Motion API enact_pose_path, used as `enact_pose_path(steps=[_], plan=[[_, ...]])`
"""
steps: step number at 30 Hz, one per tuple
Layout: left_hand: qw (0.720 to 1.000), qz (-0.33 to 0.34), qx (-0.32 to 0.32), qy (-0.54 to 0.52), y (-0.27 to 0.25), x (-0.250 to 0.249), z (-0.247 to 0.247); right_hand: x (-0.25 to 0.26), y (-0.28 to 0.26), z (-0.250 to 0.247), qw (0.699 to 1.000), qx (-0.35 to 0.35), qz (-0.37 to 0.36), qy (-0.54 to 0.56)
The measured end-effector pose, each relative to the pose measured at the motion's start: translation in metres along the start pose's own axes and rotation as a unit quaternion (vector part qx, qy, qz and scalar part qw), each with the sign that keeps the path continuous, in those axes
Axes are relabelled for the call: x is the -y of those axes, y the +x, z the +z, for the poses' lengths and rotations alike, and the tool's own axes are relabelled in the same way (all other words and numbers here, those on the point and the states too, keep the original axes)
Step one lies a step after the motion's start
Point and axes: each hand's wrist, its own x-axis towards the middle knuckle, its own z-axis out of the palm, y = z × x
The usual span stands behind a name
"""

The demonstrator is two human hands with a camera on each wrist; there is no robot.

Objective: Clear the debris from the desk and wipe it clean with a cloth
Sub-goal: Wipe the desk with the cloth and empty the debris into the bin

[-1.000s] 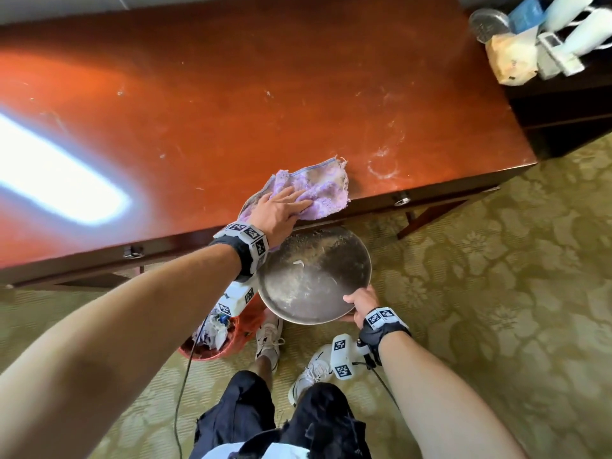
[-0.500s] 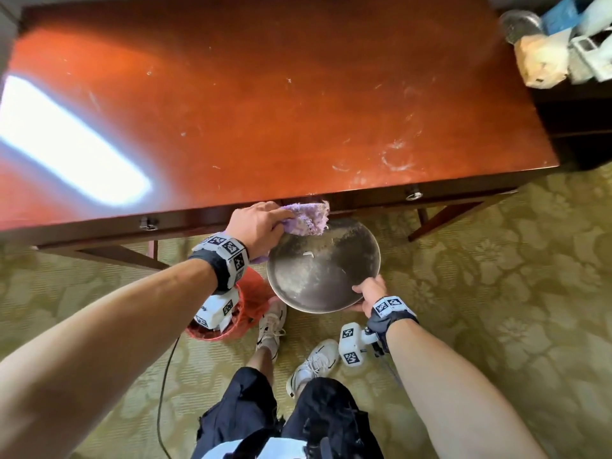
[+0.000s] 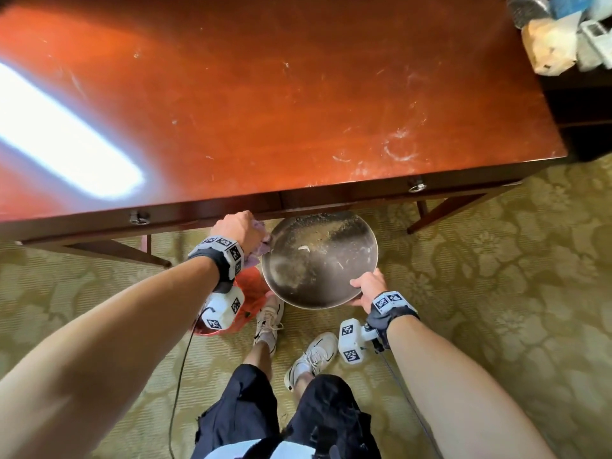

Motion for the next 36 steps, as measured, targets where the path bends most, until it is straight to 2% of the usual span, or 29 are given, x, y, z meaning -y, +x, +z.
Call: enact_pose_path(steps=[4,9,12,14,17,20,25,29,36], plan=[[0.999,-0.022,0.023,0.005,0.013,0.001,0.014,-0.003,0.009,0.000,1.000,-0.012,0.009,0.015],[0.992,-0.029,-0.030,-0.120,0.020,-0.006,0.034,-0.009,0.019,0.000,0.999,-0.012,0.010,0.043],[0.978,-0.025,-0.015,-0.206,0.018,-0.015,0.037,-0.009,0.020,0.000,0.999,-0.009,0.013,0.050],[0.970,0.007,-0.009,-0.243,0.015,-0.022,0.037,-0.009,0.022,0.002,0.999,-0.009,0.015,0.048],[0.972,0.024,0.010,-0.233,0.017,-0.022,0.042,-0.010,0.024,0.006,0.999,-0.011,0.016,0.047],[0.971,0.010,0.024,-0.238,0.021,-0.016,0.047,-0.012,0.025,0.008,0.998,-0.012,0.017,0.054],[0.978,0.046,-0.002,-0.203,0.030,-0.011,0.050,-0.016,0.030,0.010,0.998,-0.013,0.016,0.055],[0.979,0.033,-0.025,-0.201,0.036,-0.012,0.050,-0.017,0.033,0.011,0.998,-0.018,0.019,0.053],[0.952,0.007,-0.058,-0.299,0.038,-0.014,0.057,-0.018,0.036,0.011,0.998,-0.020,0.017,0.052]])
